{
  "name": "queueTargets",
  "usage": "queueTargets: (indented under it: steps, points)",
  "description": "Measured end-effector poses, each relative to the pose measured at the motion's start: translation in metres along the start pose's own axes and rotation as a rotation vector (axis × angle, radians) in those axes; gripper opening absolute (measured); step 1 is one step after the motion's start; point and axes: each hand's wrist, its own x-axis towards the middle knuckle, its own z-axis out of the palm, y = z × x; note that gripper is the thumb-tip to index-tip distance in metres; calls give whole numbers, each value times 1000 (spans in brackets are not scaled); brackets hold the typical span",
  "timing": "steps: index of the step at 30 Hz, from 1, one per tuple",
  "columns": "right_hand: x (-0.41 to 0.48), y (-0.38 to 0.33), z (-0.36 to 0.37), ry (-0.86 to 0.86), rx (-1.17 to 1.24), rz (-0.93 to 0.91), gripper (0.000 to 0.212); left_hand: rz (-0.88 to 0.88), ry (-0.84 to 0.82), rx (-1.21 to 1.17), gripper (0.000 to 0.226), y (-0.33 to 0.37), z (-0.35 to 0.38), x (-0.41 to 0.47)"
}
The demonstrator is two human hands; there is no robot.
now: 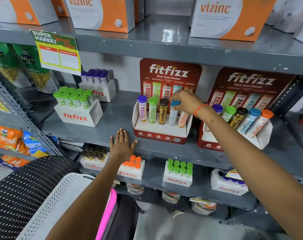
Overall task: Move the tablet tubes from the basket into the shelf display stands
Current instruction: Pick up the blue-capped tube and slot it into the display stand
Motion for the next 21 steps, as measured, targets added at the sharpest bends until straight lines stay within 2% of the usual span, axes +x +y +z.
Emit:
queueTargets:
  steps: [2,7,10,14,21]
  points:
    - [-1,-2,-2,-26,58,2,49,6,-4,7,76,-1,-1,0]
    - [-1,-2,2,102,-246,117,39,17,-31,-18,78,-3,-2,3]
    - [0,1,0,29,-146,116,29,17,-5,-23,78,-1,3,2]
    - [0,-1,1,-85,-189,187,51,20,52,-52,78,-2,11,-1]
    - [4,-11,4,-52,-216,249,39,22,72,-59,78,-2,5,-4]
